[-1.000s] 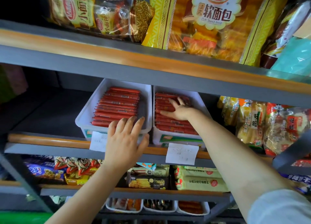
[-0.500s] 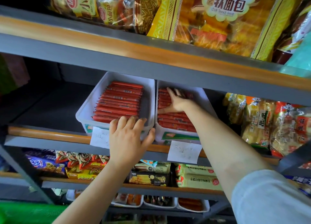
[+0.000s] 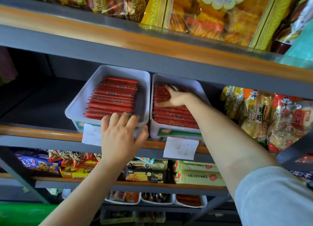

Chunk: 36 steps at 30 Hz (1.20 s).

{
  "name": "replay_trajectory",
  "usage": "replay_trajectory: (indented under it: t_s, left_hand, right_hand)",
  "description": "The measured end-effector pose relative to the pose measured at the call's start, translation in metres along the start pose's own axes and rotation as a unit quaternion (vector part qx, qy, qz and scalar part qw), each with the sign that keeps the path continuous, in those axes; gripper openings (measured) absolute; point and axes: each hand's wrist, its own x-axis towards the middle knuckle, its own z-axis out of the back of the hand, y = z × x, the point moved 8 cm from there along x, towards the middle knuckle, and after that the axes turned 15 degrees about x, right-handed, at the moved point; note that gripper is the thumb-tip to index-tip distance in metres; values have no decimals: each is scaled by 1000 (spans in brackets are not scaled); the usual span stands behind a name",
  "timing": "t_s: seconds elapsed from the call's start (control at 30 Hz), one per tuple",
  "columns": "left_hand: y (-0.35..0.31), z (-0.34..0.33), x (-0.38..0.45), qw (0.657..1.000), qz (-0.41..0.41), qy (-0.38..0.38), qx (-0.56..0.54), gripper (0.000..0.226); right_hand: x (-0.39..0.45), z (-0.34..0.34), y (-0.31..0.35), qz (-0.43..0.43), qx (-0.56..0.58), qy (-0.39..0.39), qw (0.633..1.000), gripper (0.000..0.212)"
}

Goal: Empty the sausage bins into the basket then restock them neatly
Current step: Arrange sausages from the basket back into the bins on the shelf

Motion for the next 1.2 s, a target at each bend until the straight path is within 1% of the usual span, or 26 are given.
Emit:
replay_trajectory:
  t_s: [0.07,0.1,0.17,0.2,0.3,0.43,0.67,0.8,0.87,0.93,1.0,1.07,1.13,1.2]
  left_hand:
    - [0,-1,0,1000,-2,5,4,31]
    - [0,-2,1,1000,-3,7,4,31]
    - [0,-1,1,1000,-1,4,3,30]
    - [0,0,1,1000,0,0,3,30]
    - [-1,-1,0,1000,-1,-6,6,29]
    - [0,-1,0,1000,1,-8,15,27]
    - [-1,2,1,1000,0,-12,16,30]
    - [-2,0,0,1000,-2,-16,16,29]
    - [-1,0,0,1000,0,-15,14,29]
    - [-1,0,0,1000,-1,-10,10,28]
    - [-1,0,0,1000,-10,3,4,28]
    - [1,-1,1,999,-28,26,-10,29]
    - [3,1,2,996,-50,50,-45,33]
    - [15,8,0,995,-54,46,-72,37]
  right_hand:
    - [-3,7,-6,-19,58,0,998,138]
    - [-4,9,-10,-33,80,-7,996,126]
    - [-4,8,-21,-56,83,-25,995,103]
    - [-3,6,-26,-60,73,-36,995,99]
    - [0,2,-34,-64,56,-57,995,98]
    - [1,3,-33,-58,51,-66,995,94]
    - [-2,1,-33,-59,72,-62,994,90]
    - [4,3,-26,-23,14,-105,994,85]
    - [8,-2,-20,-18,-16,-92,995,83]
    - [8,-4,-18,-25,-23,-76,996,83]
    - [5,-1,-16,-23,-9,-86,996,85]
    - [-1,3,-4,-4,15,-95,995,87]
    - [-8,3,23,32,42,-87,995,87]
    - [-14,1,57,64,99,-62,991,84]
